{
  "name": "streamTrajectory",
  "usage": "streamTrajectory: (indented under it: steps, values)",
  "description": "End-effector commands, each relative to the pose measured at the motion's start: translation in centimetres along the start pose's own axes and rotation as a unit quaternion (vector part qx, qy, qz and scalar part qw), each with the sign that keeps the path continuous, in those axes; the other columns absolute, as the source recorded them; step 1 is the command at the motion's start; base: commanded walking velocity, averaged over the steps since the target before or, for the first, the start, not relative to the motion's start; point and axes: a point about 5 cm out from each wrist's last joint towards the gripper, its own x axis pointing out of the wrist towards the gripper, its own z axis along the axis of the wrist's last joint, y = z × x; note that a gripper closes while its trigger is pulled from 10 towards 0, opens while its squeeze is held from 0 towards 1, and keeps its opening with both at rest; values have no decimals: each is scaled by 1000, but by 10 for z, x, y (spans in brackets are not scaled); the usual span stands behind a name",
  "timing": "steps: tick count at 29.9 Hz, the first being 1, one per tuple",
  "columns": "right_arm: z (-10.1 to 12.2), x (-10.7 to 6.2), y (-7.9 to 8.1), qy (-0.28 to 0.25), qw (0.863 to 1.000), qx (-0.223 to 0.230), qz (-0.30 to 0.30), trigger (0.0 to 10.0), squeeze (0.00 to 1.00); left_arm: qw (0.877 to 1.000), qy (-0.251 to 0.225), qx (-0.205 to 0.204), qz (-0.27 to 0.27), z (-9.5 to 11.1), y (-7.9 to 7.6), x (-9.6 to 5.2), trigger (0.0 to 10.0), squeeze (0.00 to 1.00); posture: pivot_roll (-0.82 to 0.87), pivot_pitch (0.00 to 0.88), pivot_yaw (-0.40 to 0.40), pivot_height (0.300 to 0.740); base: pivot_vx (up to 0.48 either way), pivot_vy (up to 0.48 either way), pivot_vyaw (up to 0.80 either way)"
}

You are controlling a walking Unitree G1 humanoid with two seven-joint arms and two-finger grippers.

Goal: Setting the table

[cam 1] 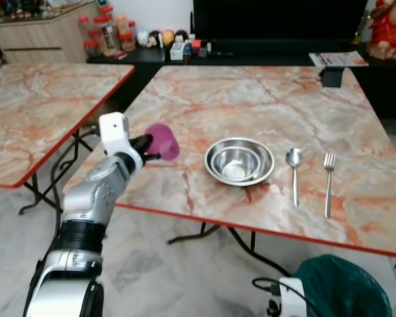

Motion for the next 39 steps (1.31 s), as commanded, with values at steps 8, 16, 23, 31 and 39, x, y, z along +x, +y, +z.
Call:
streamTrajectory:
  steps: [8, 16, 23, 31, 39]
  values:
    - [5, 1, -9, -4, 1000, -3, -5, 10000, 0, 998, 42, 37, -9, 10, -24, 23, 10000, 0, 23, 26, 21, 714, 0, 0, 0]
    - [6, 1, -10, -4, 1000, -9, -4, 10000, 0, 992, 80, 97, -5, 6, -32, 31, 10000, 0, 29, 29, 14, 714, 0, 0, 0]
    - [6, 1, -12, -4, 1000, -11, -4, 10000, 0, 989, 95, 111, -7, 2, -34, 33, 10000, 0, 33, 30, 10, 714, 0, 0, 0]
    - [7, 1, -11, -4, 1000, -11, -4, 10000, 0, 988, 111, 105, -22, -2, -41, 36, 10000, 0, 38, 26, 22, 714, 0, 0, 0]
    - [6, 1, -8, -4, 1000, -7, -1, 10000, 0, 987, 119, 105, -34, -4, -44, 37, 10000, 259, 36, 21, 33, 714, 0, 0, 0]
